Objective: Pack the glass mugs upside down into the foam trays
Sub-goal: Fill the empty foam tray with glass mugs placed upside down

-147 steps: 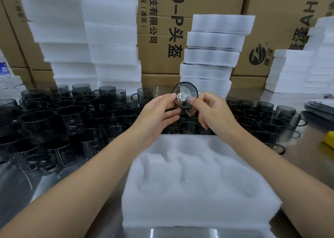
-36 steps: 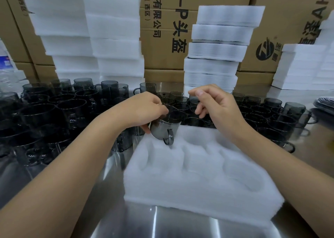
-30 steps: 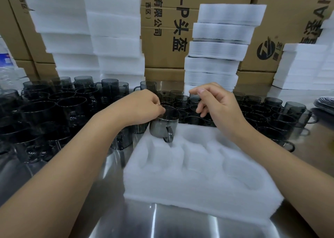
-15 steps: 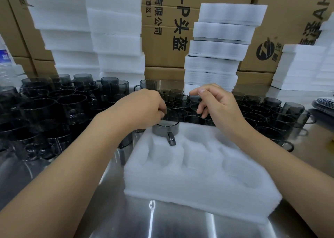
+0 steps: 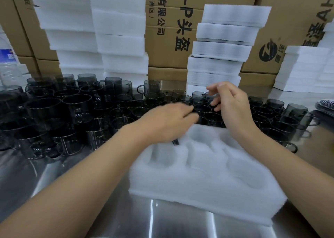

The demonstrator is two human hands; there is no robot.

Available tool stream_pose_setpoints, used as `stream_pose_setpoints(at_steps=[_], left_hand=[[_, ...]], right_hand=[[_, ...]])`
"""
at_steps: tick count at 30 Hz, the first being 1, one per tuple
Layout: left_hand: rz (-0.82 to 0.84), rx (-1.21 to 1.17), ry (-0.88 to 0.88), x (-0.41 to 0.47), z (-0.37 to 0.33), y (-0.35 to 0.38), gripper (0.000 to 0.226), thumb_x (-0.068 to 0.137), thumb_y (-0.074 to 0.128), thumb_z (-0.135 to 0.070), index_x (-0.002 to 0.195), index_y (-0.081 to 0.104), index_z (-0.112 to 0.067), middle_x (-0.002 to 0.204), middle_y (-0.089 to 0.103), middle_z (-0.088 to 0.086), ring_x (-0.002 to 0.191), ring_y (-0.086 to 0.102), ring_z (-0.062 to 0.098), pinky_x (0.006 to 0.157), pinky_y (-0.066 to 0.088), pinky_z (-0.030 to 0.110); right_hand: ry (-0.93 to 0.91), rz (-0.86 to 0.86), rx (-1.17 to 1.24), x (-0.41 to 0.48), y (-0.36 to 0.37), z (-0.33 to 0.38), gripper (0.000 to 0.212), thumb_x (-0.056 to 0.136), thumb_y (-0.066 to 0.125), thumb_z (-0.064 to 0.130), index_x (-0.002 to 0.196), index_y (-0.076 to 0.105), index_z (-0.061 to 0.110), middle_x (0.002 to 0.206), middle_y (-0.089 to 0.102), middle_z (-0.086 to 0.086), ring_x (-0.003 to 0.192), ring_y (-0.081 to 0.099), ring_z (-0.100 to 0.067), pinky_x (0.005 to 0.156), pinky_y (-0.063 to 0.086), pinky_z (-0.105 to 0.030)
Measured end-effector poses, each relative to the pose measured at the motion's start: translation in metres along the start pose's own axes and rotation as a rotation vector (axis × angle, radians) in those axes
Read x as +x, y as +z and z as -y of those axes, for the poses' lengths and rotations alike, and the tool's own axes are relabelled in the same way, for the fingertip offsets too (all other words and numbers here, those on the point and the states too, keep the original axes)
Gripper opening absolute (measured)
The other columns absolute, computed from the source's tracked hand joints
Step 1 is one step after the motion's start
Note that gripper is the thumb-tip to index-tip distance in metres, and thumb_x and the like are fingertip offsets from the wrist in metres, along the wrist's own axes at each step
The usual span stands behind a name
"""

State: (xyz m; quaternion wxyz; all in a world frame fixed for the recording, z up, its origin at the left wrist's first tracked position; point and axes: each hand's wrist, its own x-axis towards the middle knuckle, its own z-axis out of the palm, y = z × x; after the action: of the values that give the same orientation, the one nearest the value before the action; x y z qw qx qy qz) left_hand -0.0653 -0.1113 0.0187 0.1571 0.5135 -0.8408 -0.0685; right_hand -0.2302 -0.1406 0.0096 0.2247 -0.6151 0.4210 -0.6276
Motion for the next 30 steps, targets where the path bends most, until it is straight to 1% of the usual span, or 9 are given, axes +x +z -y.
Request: stream_pose_setpoints(at_steps=[5,8,11,14,17,18,21,25,30], left_hand=[[0.239,0.092,0.053,0.006,0.006,0.013,0.072,0.091,0.024,-0.068,0.152,0.013,-0.032,0.159,0.014,-0.016,0.146,0.002,0.003,0.119,0.01,0.035],[0.312,0.055,0.047,0.008,0.006,0.014,0.076,0.088,0.022,-0.071,0.153,0.008,-0.033,0.16,0.007,-0.017,0.146,-0.003,0.003,0.117,0.001,0.03],[0.351,0.033,0.038,0.009,0.006,0.013,0.084,0.084,0.021,-0.075,0.153,-0.002,-0.032,0.16,-0.004,-0.016,0.145,-0.012,0.001,0.115,-0.005,0.028],[0.325,0.02,0.037,0.008,0.008,0.016,0.087,0.084,0.022,-0.076,0.152,-0.006,-0.03,0.16,-0.006,-0.016,0.144,-0.014,-0.001,0.114,-0.005,0.026],[0.307,0.003,0.021,0.007,0.009,0.018,0.089,0.082,0.023,-0.078,0.152,-0.005,-0.032,0.16,-0.005,-0.016,0.144,-0.012,-0.001,0.112,-0.004,0.024],[0.302,0.005,0.019,0.007,0.009,0.018,0.089,0.082,0.022,-0.078,0.152,-0.006,-0.031,0.16,-0.004,-0.015,0.144,-0.012,-0.001,0.112,-0.004,0.024],[0.3,0.026,0.032,0.007,0.009,0.019,0.09,0.082,0.02,-0.078,0.153,-0.005,-0.029,0.161,-0.002,-0.012,0.145,-0.01,0.002,0.113,-0.005,0.025],[0.303,0.003,0.03,0.006,0.007,0.018,0.104,0.067,0.013,-0.084,0.153,-0.005,-0.028,0.161,-0.002,-0.011,0.145,-0.009,0.002,0.115,-0.005,0.025],[0.202,-0.148,0.013,0.004,0.009,0.019,0.111,0.064,0.02,-0.084,0.151,-0.013,-0.024,0.16,-0.009,-0.01,0.144,-0.011,0.001,0.108,-0.004,0.019]], right_hand=[[0.075,0.011,-0.14,0.005,0.0,-0.004,0.028,0.095,0.046,0.018,0.078,0.063,0.032,0.079,0.064,0.013,0.068,0.053,0.0,0.068,0.04,-0.02],[0.087,0.044,-0.238,0.013,-0.005,-0.004,0.027,0.092,0.048,0.013,0.08,0.063,0.032,0.084,0.066,0.006,0.06,0.051,-0.003,0.057,0.04,-0.014],[0.041,0.192,-0.458,0.024,-0.018,-0.002,0.028,0.09,0.053,0.009,0.081,0.064,0.033,0.085,0.062,0.016,0.057,0.048,0.006,0.049,0.034,-0.002],[-0.05,0.527,-0.809,0.028,-0.028,0.0,0.023,0.089,0.062,0.014,0.09,0.07,0.036,0.085,0.055,0.021,0.074,0.049,0.01,0.061,0.034,-0.004],[-0.127,0.738,-0.999,0.025,-0.03,-0.006,0.022,0.089,0.064,0.017,0.102,0.072,0.034,0.105,0.051,0.006,0.1,0.045,-0.002,0.093,0.034,-0.021],[-0.138,0.782,-0.979,0.023,-0.03,-0.007,0.023,0.089,0.063,0.016,0.101,0.072,0.034,0.107,0.05,0.006,0.098,0.043,0.005,0.093,0.03,-0.015],[-0.099,0.875,-0.812,0.023,-0.032,-0.008,0.027,0.09,0.062,0.013,0.09,0.07,0.039,0.102,0.049,0.014,0.079,0.04,0.028,0.071,0.026,0.006],[-0.09,0.92,-0.76,0.026,-0.034,-0.012,0.028,0.09,0.064,0.02,0.08,0.065,0.047,0.109,0.046,0.016,0.084,0.039,0.025,0.071,0.028,0.004],[-0.078,0.952,-0.742,0.026,-0.035,-0.011,0.019,0.097,0.052,0.026,0.089,0.057,0.043,0.116,0.041,0.02,0.088,0.044,0.013,0.077,0.034,-0.009]])
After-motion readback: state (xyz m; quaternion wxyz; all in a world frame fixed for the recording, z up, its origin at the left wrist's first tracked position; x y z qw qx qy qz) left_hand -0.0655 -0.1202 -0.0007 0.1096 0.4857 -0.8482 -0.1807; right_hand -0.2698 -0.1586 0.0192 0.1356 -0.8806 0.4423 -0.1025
